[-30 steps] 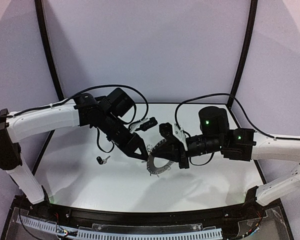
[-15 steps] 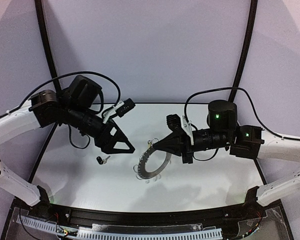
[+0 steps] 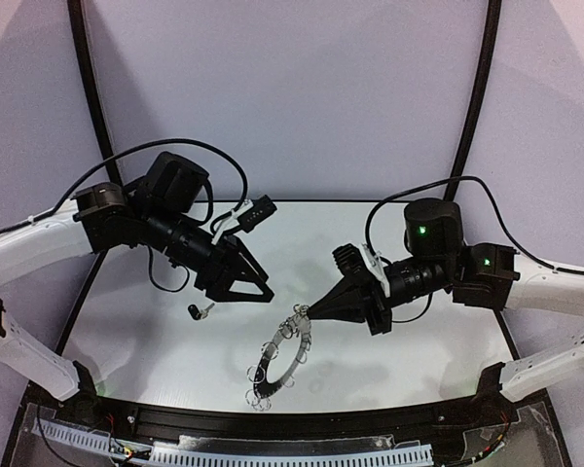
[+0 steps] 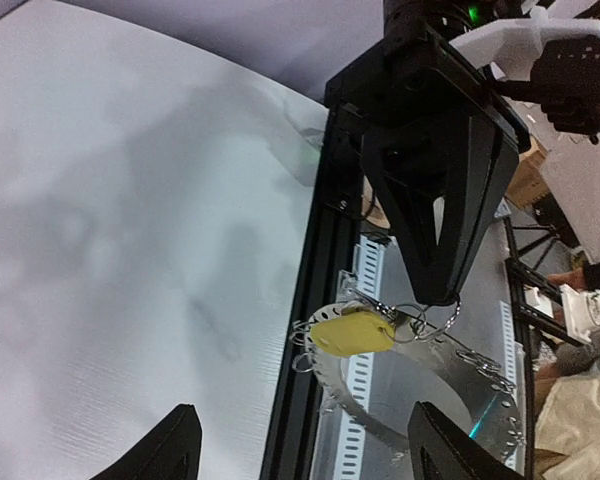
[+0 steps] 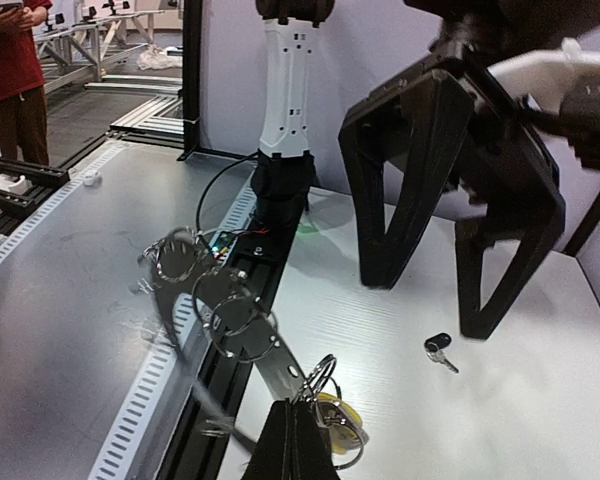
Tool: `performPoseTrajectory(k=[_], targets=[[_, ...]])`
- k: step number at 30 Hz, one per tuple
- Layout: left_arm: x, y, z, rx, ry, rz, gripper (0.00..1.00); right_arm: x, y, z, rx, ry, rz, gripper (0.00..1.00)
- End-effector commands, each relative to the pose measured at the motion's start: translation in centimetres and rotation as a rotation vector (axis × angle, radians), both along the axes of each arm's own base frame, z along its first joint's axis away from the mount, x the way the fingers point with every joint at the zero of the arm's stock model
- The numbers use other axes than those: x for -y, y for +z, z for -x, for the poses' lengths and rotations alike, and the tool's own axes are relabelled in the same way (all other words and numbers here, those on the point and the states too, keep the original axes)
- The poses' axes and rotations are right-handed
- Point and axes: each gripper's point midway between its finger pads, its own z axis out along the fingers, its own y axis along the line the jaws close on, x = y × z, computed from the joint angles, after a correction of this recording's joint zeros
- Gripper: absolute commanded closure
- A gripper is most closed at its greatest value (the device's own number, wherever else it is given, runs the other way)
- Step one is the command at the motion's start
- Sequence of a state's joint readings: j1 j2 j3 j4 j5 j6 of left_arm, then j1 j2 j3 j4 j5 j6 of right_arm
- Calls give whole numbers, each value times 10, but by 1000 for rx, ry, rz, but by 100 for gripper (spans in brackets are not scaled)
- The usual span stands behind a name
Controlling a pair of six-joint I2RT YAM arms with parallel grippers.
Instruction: Remove the keys from the keyring
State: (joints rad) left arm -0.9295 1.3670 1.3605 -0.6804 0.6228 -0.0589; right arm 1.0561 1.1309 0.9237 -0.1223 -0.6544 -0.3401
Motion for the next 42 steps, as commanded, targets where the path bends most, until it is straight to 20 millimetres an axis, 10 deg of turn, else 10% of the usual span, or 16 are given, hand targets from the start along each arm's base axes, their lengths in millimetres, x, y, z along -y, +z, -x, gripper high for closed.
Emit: performPoseTrajectory(k=[1, 36, 42], targets=[[12, 8, 22, -61, -168, 88, 28, 0, 28, 13, 21, 71, -66, 100], [39, 4, 30, -142, -319, 242, 63, -23, 43, -3, 80, 53, -113, 100], [34, -2, 33, -154, -317, 219, 82, -23, 46, -9, 103, 17, -119, 100]])
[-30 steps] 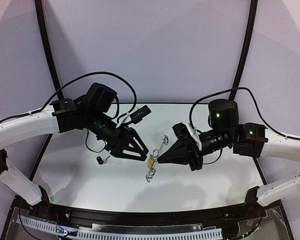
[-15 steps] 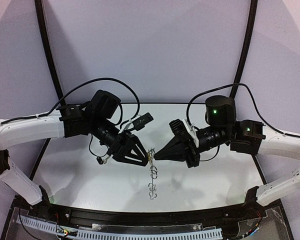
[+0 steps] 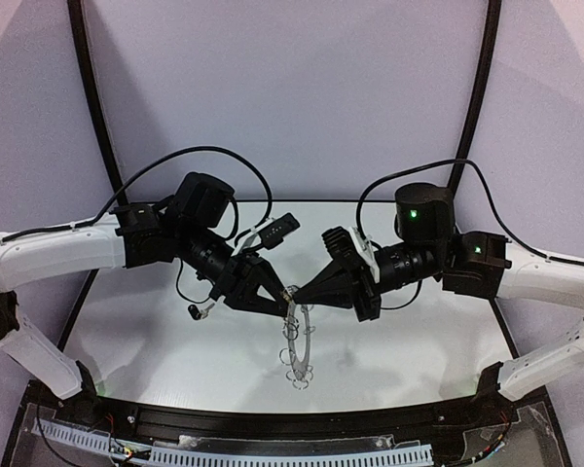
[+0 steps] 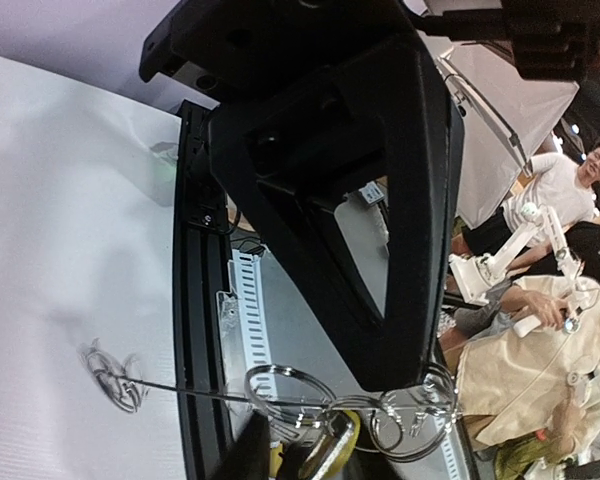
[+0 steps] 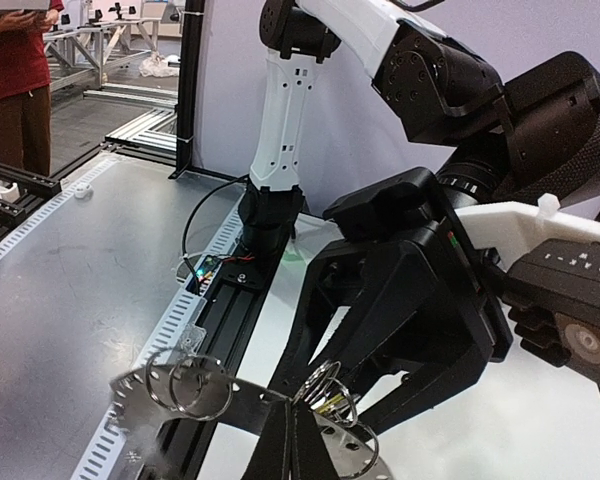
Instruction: Remove the keys from the keyring
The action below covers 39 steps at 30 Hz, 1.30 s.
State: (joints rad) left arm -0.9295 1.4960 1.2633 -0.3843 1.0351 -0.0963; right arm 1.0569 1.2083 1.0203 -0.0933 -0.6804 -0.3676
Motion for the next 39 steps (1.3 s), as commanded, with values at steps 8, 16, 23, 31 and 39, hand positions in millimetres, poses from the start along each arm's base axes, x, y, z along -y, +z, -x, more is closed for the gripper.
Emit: performPoseTrajectory(k=[8, 16, 23, 31, 39], targets=[[-10, 6, -22, 83, 206, -50, 99, 0, 13, -11, 59, -79, -38, 100], [-35, 13, -27, 92, 325, -194, 99, 6, -18, -29, 63, -193, 38, 81], [-41, 11, -23, 68, 302, -288, 99, -4, -21, -40, 104, -216, 44, 59], [-37, 4, -28, 56, 305, -326, 99, -15, -8, -45, 169, -192, 56, 61], [-31, 4, -38, 34, 358, -331, 99, -25, -29, -47, 127, -204, 103, 68]])
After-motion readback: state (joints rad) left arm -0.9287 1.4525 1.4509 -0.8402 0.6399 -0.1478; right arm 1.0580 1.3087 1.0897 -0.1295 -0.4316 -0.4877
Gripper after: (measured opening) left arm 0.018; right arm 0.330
